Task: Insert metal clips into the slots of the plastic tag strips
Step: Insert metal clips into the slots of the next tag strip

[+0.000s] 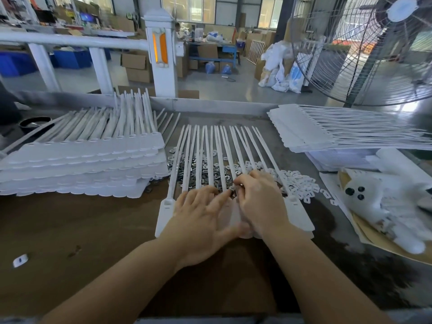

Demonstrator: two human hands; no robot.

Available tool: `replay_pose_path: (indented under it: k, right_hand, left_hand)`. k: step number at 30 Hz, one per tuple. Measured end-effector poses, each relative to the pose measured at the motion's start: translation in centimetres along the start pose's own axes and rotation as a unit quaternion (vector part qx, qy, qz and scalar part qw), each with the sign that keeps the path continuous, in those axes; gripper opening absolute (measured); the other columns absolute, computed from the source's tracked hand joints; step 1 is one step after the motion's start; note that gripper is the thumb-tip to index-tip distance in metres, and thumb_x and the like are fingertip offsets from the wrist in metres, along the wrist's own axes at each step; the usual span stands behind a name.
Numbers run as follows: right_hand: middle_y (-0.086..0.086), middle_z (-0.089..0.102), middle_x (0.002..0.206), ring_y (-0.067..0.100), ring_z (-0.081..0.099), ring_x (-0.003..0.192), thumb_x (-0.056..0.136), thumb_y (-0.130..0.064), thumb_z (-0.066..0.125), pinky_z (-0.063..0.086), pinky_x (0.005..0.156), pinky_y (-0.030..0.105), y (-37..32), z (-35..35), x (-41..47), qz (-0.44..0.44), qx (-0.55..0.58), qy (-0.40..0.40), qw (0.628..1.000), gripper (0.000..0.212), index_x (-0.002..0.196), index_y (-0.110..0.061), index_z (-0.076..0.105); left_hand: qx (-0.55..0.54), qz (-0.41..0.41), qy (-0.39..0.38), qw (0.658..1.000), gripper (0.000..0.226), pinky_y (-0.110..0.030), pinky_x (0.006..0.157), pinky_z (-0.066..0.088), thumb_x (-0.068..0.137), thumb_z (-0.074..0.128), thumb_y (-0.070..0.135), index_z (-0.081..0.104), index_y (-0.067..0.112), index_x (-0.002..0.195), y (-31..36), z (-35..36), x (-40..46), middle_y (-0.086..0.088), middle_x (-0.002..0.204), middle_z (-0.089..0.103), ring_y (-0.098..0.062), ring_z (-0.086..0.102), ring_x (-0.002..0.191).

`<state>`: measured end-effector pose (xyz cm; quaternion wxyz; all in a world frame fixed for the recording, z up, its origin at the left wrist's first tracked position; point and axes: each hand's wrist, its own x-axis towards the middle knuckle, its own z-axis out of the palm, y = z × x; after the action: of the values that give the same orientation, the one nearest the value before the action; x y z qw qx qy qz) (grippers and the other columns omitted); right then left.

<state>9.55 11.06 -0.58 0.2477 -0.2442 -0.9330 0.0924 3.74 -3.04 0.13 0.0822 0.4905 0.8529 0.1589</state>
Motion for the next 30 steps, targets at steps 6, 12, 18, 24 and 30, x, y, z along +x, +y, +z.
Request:
replay_pose_path:
  k: [6, 12, 18, 24, 30]
  right_hand:
    - [0.007, 0.057, 0.125, 0.023, 0.045, 0.116, 0.096, -0.021, 0.044, 0.034, 0.102, 0.033, 0.1, 0.5, -0.3, -0.007, -0.046, -0.005, 0.999, 0.025, 0.112, -0.016, 0.063]
    - [0.009, 0.061, 0.117, 0.026, 0.048, 0.111, 0.095, -0.02, 0.047, 0.037, 0.097, 0.036, 0.0, 0.6, -0.5, 0.002, -0.03, 0.015, 0.999, 0.024, 0.107, -0.012, 0.066]
    - [0.006, 0.062, 0.106, 0.025, 0.049, 0.103, 0.095, -0.021, 0.047, 0.037, 0.092, 0.034, 0.0, 0.5, -0.7, 0.002, -0.027, 0.021, 0.999, 0.023, 0.105, -0.012, 0.066]
    - [0.008, 0.064, 0.1, 0.027, 0.051, 0.099, 0.093, -0.017, 0.051, 0.039, 0.089, 0.036, -0.2, 0.6, -0.7, 0.007, -0.011, 0.034, 0.999, 0.02, 0.101, -0.009, 0.068]
    - [0.008, 0.066, 0.09, 0.029, 0.053, 0.092, 0.09, -0.013, 0.056, 0.045, 0.084, 0.041, -0.3, 0.7, -0.8, 0.004, -0.01, 0.05, 0.999, 0.015, 0.092, -0.007, 0.07]
  left_hand:
    - [-0.115, -0.088, 0.158, 0.977, 0.027, -0.021, 0.088, 0.032, 0.097, 0.046, 0.028, 0.058, 0.022, 0.12, -3.4, -1.6, 2.2, 0.007, 0.111, 0.046, -0.012, 0.046, 0.107]
    - [-0.07, -0.134, 0.185, 0.971, 0.023, -0.022, 0.078, 0.036, 0.096, 0.049, 0.019, 0.067, 0.022, 0.11, -6.2, -1.8, 3.7, 0.002, 0.101, 0.049, -0.012, 0.045, 0.086]
    - [-0.053, -0.145, 0.183, 0.971, 0.022, -0.014, 0.053, 0.032, 0.092, 0.056, 0.026, 0.07, 0.028, 0.11, -5.8, -2.0, 4.5, 0.004, 0.099, 0.066, -0.002, 0.045, 0.066]
    - [-0.029, -0.183, 0.191, 0.964, 0.014, -0.024, 0.061, 0.043, 0.089, 0.06, 0.028, 0.071, 0.032, 0.098, -5.0, -2.1, 4.5, 0.008, 0.092, 0.057, -0.013, 0.054, 0.078]
    - [0.0, -0.134, 0.204, 0.97, 0.014, -0.036, 0.085, 0.047, 0.091, 0.058, 0.024, 0.067, 0.021, 0.102, -4.9, -1.8, 4.3, 0.0, 0.105, 0.057, -0.02, 0.052, 0.099]
